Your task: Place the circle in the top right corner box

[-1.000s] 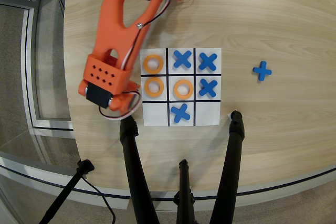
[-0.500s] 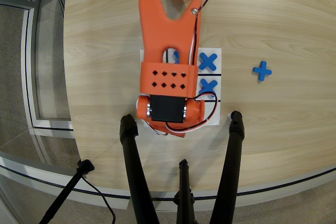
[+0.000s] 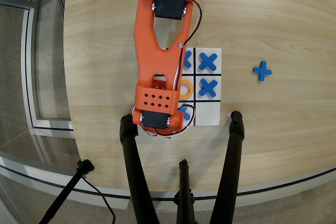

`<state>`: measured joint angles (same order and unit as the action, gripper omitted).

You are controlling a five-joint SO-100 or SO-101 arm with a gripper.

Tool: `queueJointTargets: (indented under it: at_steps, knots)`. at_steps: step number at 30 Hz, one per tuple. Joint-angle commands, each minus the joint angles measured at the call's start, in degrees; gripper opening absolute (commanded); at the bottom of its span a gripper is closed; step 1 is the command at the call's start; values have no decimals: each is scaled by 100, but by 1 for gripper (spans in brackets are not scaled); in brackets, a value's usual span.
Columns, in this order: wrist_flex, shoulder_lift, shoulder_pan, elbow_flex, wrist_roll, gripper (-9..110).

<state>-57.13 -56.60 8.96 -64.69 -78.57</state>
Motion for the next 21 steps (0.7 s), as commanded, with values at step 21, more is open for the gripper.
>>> queueJointTargets:
  at_steps: [21]
  knots:
    - [70, 308, -105, 176, -123, 0]
